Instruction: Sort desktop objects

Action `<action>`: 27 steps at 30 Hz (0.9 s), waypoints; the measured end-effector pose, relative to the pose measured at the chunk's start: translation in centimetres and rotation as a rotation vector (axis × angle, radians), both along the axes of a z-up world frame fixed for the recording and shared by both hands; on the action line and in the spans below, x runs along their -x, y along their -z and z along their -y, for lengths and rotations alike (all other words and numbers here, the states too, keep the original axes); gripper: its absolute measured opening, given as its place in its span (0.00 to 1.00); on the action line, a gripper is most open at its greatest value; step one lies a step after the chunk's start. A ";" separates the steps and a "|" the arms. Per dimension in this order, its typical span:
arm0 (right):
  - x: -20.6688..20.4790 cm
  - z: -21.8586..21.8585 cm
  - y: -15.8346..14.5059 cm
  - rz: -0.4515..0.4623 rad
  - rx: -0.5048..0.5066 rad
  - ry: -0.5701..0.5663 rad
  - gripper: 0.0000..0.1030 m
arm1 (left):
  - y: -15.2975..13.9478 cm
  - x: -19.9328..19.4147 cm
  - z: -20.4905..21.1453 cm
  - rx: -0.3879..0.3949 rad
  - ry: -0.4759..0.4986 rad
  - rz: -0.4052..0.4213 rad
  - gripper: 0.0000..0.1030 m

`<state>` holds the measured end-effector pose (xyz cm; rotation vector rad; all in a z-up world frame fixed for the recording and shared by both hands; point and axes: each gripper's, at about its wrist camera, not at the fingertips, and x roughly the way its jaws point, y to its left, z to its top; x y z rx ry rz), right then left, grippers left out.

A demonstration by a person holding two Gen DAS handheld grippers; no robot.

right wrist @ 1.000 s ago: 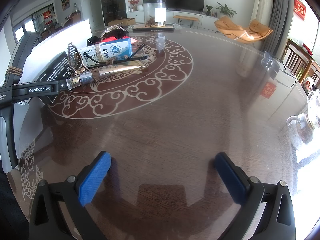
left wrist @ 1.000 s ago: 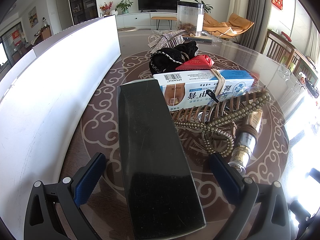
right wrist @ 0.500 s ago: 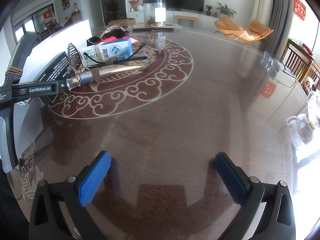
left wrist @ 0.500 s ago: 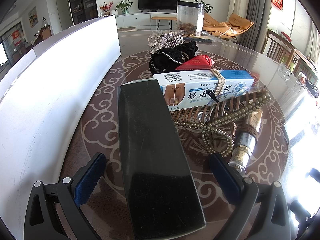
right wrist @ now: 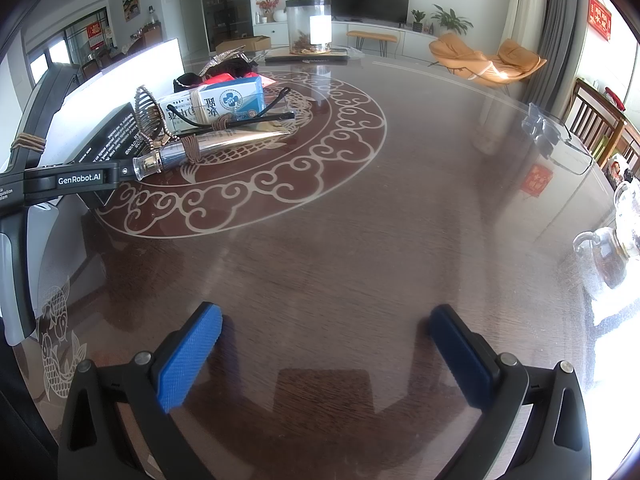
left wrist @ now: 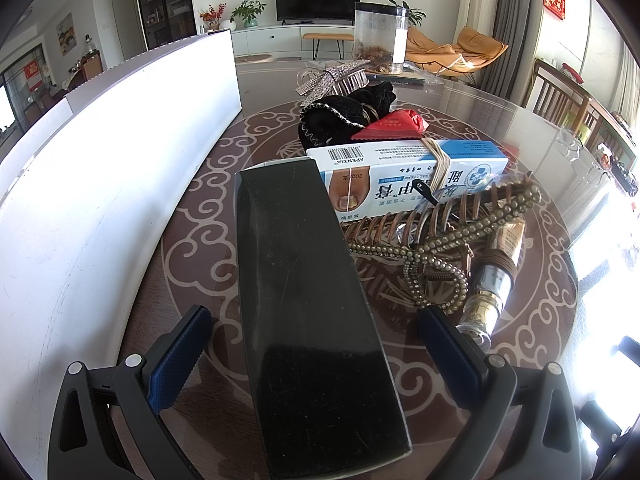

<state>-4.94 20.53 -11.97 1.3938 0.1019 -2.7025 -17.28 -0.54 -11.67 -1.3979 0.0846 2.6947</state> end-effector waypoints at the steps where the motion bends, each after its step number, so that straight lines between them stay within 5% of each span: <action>1: 0.0 0.0 0.0 0.000 0.000 0.000 1.00 | 0.0 0.0 0.0 0.000 0.000 0.000 1.00; 16: 0.0 0.0 0.0 0.000 0.001 0.000 1.00 | 0.0 0.0 0.0 0.001 0.002 0.002 1.00; 22: 0.4 -0.2 -0.1 0.048 0.004 -0.021 1.00 | -0.5 -3.3 1.2 0.015 0.080 0.106 1.00; 27: 4.3 0.9 -1.8 0.054 0.255 0.016 1.00 | -1.6 -7.9 3.1 -0.003 0.042 0.049 1.00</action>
